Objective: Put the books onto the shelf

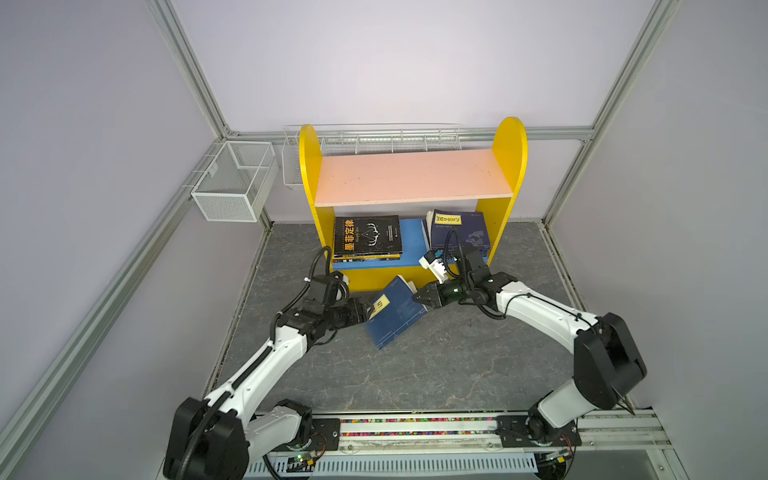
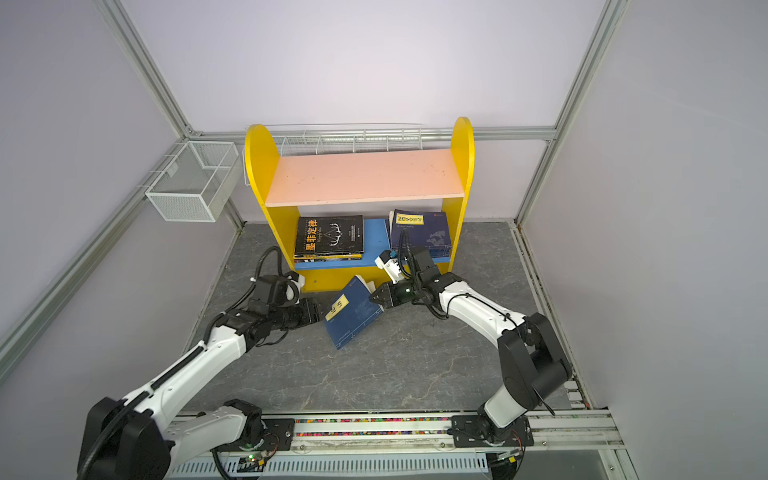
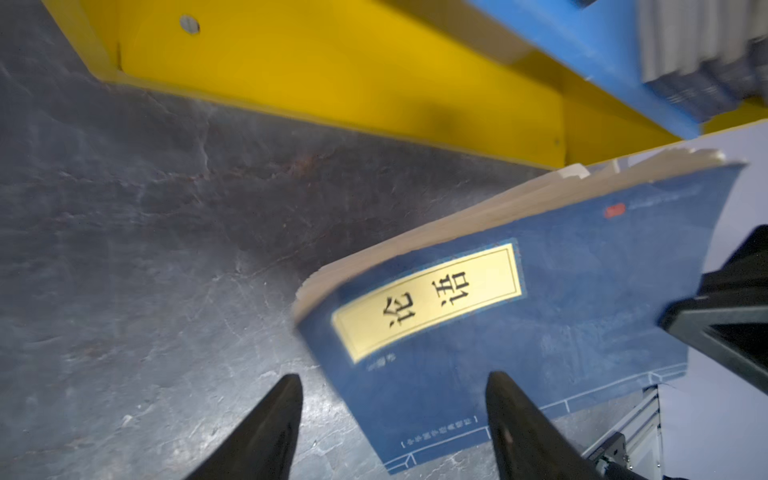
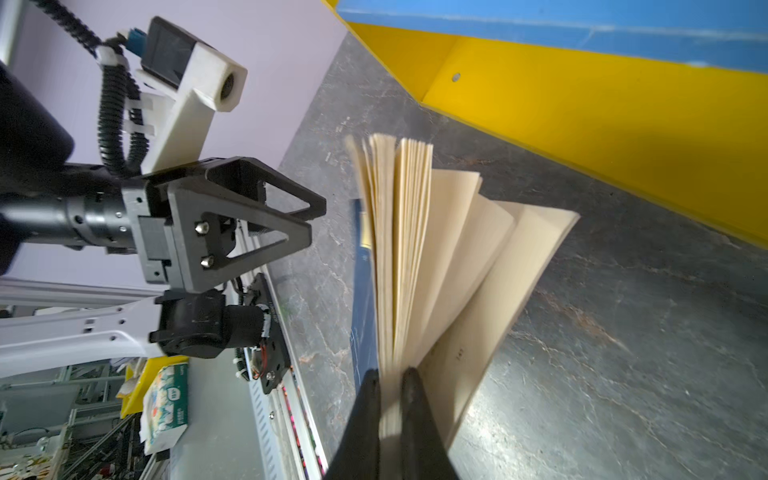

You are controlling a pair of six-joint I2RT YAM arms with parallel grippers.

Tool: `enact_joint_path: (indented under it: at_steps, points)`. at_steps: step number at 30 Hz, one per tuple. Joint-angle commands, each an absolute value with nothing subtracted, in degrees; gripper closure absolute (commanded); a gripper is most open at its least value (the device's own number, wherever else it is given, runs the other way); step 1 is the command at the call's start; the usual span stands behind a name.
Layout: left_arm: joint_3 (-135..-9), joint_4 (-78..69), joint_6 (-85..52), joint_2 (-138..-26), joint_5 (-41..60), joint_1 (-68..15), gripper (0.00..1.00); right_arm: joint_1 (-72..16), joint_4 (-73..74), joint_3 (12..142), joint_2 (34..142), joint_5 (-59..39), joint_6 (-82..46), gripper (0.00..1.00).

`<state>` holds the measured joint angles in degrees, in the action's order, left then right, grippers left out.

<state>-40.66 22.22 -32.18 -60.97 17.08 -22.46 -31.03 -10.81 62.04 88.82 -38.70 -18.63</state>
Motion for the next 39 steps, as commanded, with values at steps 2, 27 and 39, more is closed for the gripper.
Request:
enact_joint_path:
  at_steps: [2, 27, 39]
  points:
    - [-36.66, 14.53, -37.31, -52.66, 16.57, -21.37, 0.14, -28.35, -2.53, 60.23, 82.37, -47.14, -23.05, 0.94]
    - [-35.24, -24.28, -46.84, -63.49, 45.69, -21.28, 0.51, -21.11, 24.52, 55.99, 75.96, -47.96, -45.47, 0.94]
    - [-35.07, -32.51, -50.45, -66.34, 38.14, -22.34, 1.00, -20.57, 5.52, 57.38, 75.38, -35.13, -37.27, 0.46]
